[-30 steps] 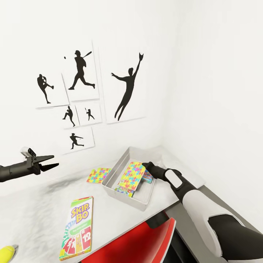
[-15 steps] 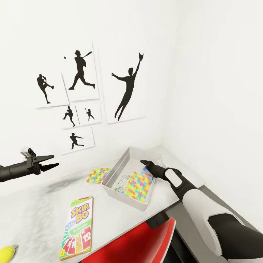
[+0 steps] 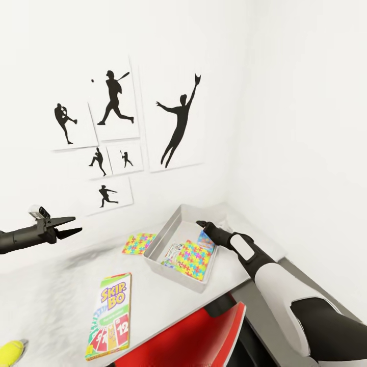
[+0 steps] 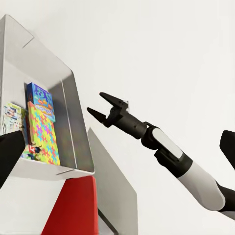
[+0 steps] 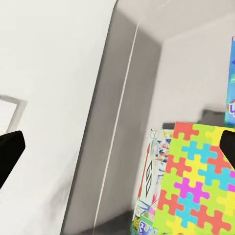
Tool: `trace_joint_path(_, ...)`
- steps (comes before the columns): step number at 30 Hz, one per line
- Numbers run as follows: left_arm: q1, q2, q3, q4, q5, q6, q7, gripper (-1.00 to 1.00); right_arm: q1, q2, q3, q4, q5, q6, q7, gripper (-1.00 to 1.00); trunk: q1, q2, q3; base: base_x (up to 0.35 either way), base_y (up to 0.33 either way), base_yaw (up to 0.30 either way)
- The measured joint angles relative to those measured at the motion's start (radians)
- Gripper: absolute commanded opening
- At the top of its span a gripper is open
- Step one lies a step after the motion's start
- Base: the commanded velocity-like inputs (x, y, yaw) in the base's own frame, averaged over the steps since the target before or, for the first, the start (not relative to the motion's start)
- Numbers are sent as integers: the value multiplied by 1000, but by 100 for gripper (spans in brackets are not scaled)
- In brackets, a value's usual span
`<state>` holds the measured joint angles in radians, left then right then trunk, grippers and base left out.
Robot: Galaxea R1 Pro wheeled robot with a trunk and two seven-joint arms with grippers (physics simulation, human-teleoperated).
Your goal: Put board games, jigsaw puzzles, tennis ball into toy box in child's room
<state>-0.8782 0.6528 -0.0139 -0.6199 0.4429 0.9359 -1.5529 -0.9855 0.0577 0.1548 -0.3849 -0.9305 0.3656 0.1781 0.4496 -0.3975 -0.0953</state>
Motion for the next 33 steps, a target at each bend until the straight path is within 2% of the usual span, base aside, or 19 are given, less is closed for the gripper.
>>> trace_joint_path(10,0,0,0,0,0,0,0,100,10,-1,-1,-47,-1,-15,11,100,0,0,0,-67,44,0)
trace_joint_path(18,0,0,0,0,0,0,0,100,12,0,3,-81,1,-9,-2,100,0,0,0,-191,147,0)
trace_joint_path(21,0,0,0,0,0,0,0,100,13,-1,3,-84,1,-9,-22,100,0,0,0,-233,182,0)
trace_joint_path(26,0,0,0,0,0,0,0,100,13,-1,3,-85,-1,-7,-106,100,0,0,0,-222,175,0)
trace_joint_path(33,0,0,0,0,0,0,0,100,13,0,3,-85,-2,-7,-132,100,0,0,0,-176,136,0)
